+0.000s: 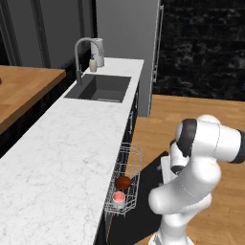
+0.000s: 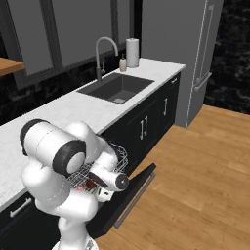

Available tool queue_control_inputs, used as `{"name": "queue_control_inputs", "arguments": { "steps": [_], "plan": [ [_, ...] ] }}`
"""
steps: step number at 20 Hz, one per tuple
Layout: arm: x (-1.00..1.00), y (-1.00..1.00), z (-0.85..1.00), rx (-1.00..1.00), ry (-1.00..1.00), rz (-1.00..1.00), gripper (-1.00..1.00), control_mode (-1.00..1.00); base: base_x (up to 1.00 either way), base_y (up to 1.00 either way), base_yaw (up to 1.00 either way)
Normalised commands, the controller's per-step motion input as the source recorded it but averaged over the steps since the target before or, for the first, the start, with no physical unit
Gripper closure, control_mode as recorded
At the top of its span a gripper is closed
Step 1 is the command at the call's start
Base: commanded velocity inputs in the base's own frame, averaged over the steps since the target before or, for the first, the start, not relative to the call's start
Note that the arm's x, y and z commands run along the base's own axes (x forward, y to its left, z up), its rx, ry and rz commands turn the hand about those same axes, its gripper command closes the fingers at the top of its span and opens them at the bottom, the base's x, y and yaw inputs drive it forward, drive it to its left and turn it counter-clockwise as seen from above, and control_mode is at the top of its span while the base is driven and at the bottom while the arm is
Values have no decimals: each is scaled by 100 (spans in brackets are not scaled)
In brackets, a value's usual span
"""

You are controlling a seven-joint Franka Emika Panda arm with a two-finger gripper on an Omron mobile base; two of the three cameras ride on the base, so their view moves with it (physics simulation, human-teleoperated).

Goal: Pick up the cup and bowl from the counter, place them in the dishwasher, and close the dishwasher door.

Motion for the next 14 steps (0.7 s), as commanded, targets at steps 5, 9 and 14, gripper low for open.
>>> {"name": "queue_control_inputs", "arguments": {
  "steps": [5, 9, 14],
  "plan": [
    [5, -100, 84, 20, 17, -1, -100, -100, 0, 0, 0],
    [0, -100, 3, 18, 27, -1, -100, -100, 0, 0, 0],
    [0, -100, -48, 23, 29, 0, -100, -100, 0, 0, 0]
  ]
}}
